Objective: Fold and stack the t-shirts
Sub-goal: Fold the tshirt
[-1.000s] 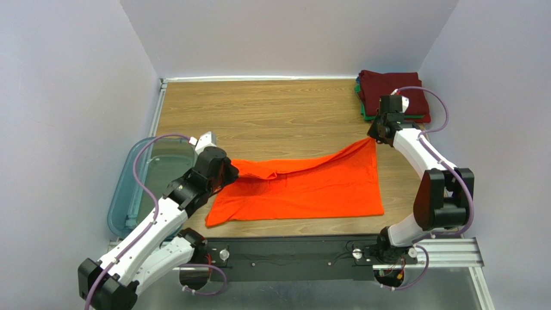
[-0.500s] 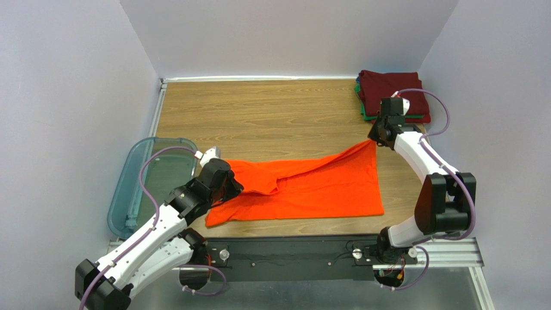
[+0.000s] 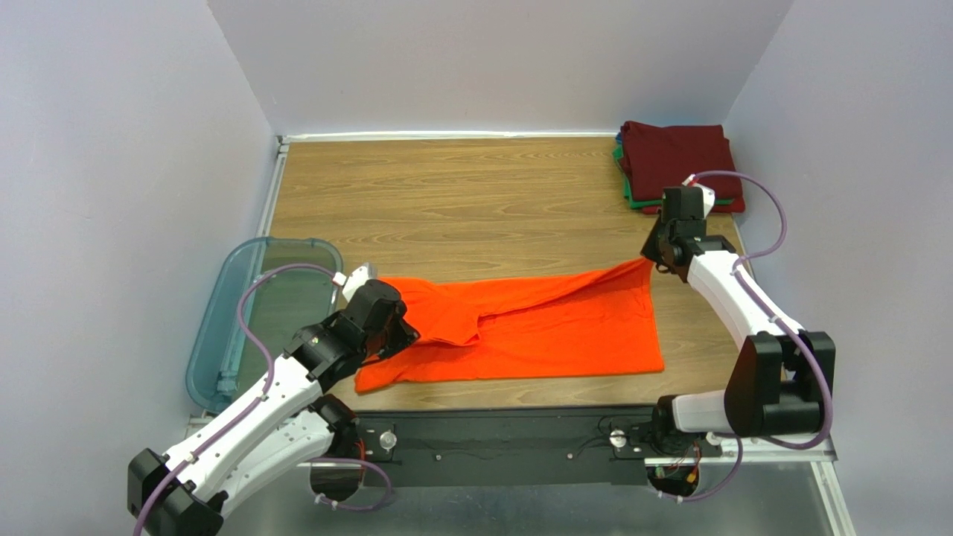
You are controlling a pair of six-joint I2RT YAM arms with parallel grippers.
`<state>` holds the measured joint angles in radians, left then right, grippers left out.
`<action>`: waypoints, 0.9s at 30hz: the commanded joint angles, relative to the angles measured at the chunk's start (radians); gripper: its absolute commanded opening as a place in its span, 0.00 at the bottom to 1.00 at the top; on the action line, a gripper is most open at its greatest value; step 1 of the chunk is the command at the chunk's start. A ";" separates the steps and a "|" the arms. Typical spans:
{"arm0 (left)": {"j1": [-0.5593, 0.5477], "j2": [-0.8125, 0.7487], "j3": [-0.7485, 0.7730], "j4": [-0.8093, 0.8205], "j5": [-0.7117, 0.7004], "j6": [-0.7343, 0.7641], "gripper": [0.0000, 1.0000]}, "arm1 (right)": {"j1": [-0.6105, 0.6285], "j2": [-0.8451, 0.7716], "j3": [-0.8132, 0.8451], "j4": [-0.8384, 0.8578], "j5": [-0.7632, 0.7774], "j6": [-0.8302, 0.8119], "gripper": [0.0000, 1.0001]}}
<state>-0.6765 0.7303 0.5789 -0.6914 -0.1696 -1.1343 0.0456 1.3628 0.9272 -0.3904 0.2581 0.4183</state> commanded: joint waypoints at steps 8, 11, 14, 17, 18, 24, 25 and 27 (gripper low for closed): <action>-0.024 0.006 -0.007 -0.065 -0.038 -0.064 0.00 | -0.004 -0.037 -0.120 -0.011 0.076 0.052 0.09; -0.028 0.007 -0.011 -0.068 -0.021 -0.067 0.00 | -0.004 -0.071 -0.165 -0.021 0.092 0.083 0.34; -0.029 0.006 -0.014 -0.074 -0.005 -0.065 0.11 | -0.004 -0.090 -0.172 -0.031 0.116 0.099 0.49; -0.031 -0.008 -0.014 -0.076 0.004 -0.068 0.50 | -0.003 -0.096 -0.157 -0.045 0.124 0.097 0.60; -0.031 -0.011 -0.007 -0.085 0.001 -0.070 0.54 | -0.003 -0.096 -0.142 -0.047 0.115 0.093 0.62; -0.032 -0.005 0.035 -0.086 -0.034 -0.053 0.81 | -0.003 -0.111 -0.082 -0.056 -0.049 0.017 1.00; -0.032 0.010 0.044 -0.070 -0.036 -0.041 0.86 | -0.004 -0.119 -0.071 -0.056 -0.083 0.008 1.00; -0.032 0.032 0.050 -0.007 -0.031 -0.010 0.87 | -0.003 -0.129 -0.065 -0.054 -0.176 -0.013 1.00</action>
<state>-0.7025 0.7361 0.5896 -0.7612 -0.1719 -1.1847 0.0456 1.2728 0.8196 -0.4290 0.2417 0.4572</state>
